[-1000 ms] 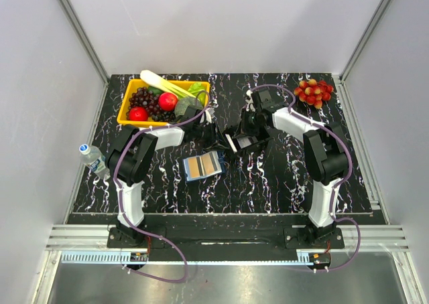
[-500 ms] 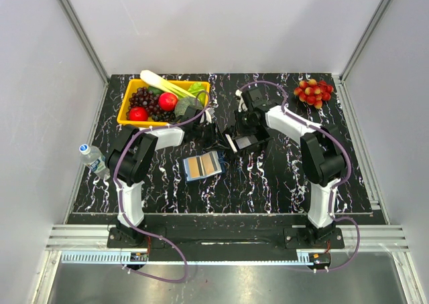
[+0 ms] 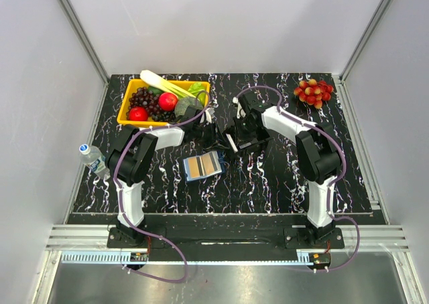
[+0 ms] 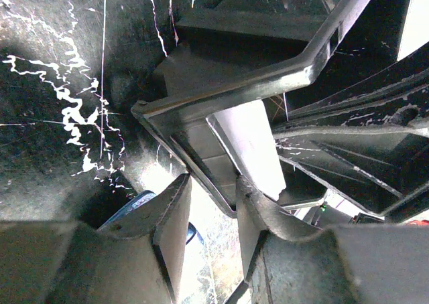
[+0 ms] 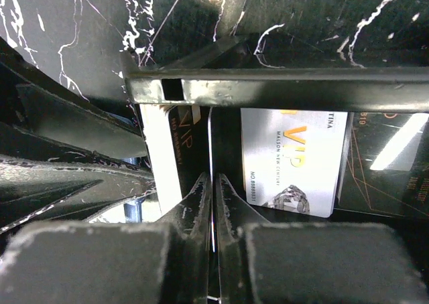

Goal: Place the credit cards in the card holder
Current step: Pick up the credit card from the storage box, then turn over the card slot at the center of the board.

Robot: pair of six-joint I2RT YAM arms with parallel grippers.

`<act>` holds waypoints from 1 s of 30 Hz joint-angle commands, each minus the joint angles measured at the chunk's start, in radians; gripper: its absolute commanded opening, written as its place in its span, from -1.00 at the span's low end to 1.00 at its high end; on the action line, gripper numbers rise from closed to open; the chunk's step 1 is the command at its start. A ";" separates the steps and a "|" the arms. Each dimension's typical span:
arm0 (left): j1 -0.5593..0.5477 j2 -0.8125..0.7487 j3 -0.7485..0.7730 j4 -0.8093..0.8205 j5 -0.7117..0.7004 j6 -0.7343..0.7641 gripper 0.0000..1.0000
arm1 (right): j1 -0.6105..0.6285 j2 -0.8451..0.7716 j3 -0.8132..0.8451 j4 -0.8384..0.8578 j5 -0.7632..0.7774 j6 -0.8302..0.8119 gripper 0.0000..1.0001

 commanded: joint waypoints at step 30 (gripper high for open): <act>0.042 -0.553 -0.316 -0.223 -0.411 0.129 0.15 | 0.088 -0.393 -0.193 0.234 0.019 0.215 -1.00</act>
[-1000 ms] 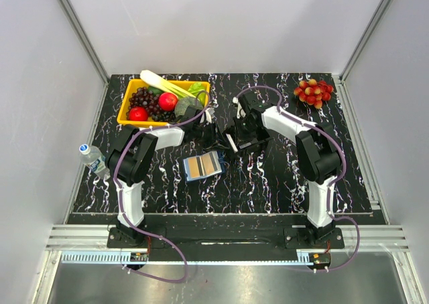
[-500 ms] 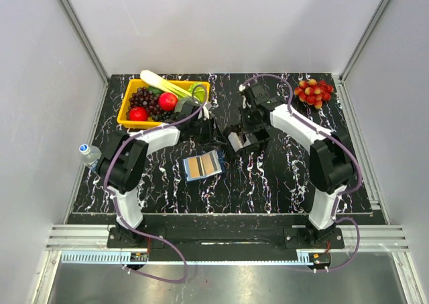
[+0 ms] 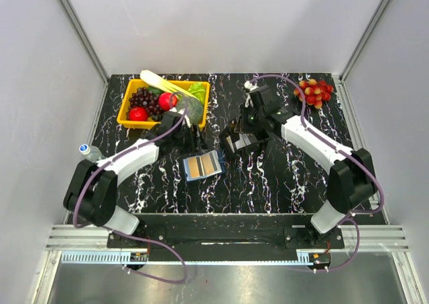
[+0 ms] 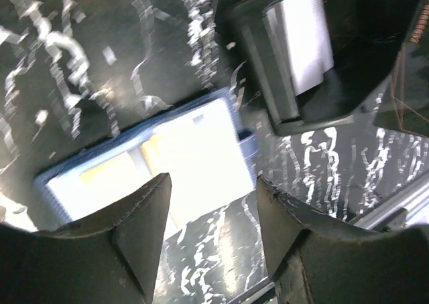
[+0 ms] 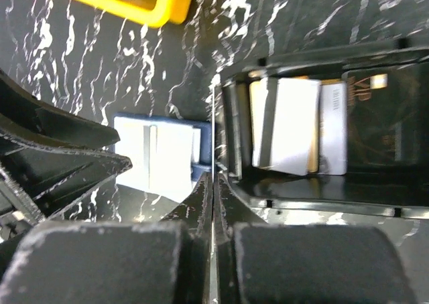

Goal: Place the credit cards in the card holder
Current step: Turn over the card slot at the center of the board.

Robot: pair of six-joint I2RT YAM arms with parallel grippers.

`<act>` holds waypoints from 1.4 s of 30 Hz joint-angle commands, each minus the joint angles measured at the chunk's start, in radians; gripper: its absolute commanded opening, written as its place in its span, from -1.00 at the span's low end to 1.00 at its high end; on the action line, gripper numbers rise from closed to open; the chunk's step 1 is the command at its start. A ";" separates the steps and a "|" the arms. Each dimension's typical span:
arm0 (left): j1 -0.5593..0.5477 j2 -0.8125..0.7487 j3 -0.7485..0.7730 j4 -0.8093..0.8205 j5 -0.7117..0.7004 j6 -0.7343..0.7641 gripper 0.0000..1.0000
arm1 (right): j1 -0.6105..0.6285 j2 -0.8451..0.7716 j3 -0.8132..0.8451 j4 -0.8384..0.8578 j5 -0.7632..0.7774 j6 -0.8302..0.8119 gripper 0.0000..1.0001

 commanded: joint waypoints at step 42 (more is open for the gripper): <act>0.032 0.013 -0.184 -0.030 -0.063 -0.018 0.18 | 0.138 0.260 -0.086 0.166 -0.126 0.131 -1.00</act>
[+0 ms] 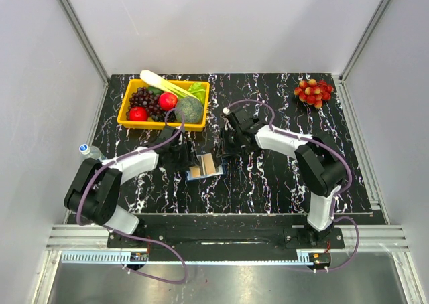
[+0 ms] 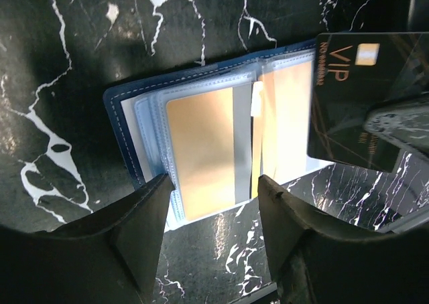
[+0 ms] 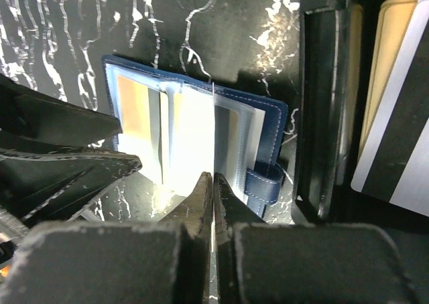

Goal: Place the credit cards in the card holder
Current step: Turn over the card slot at the center of the board.

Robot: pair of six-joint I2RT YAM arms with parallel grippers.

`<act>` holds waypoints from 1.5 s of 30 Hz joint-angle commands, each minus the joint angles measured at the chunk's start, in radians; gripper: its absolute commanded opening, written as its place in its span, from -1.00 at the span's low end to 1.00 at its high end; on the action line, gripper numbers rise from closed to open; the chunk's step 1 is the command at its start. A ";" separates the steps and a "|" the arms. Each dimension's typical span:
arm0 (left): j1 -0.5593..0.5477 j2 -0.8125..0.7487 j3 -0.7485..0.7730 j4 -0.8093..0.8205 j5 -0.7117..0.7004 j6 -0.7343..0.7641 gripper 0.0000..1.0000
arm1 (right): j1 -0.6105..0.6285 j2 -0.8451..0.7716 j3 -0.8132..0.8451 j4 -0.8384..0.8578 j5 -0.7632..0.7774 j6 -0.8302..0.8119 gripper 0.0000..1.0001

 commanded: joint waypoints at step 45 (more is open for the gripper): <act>0.002 0.002 0.060 0.086 0.015 -0.013 0.09 | 0.001 -0.096 0.015 -0.054 0.129 -0.019 -1.00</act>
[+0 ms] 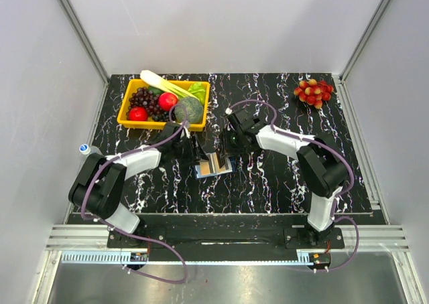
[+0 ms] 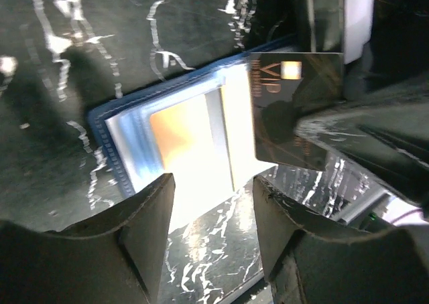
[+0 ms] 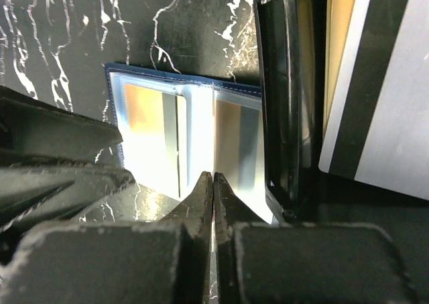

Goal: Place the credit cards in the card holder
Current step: Turn over the card slot at the center of the board.

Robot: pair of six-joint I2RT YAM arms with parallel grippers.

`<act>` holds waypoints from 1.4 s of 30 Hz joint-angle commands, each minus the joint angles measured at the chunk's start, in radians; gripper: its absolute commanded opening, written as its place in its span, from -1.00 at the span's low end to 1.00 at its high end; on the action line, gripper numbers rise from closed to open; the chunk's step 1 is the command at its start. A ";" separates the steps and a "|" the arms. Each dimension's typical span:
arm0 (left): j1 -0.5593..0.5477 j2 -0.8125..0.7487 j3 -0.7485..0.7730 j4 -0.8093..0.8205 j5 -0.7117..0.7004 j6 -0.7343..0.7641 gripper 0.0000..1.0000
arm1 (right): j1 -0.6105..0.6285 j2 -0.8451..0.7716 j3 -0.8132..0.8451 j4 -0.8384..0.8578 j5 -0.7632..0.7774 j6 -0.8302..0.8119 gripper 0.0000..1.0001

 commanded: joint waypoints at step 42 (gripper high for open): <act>0.017 0.077 -0.008 0.077 -0.002 0.003 -0.37 | 0.001 0.073 -0.035 -0.050 0.096 -0.045 -1.00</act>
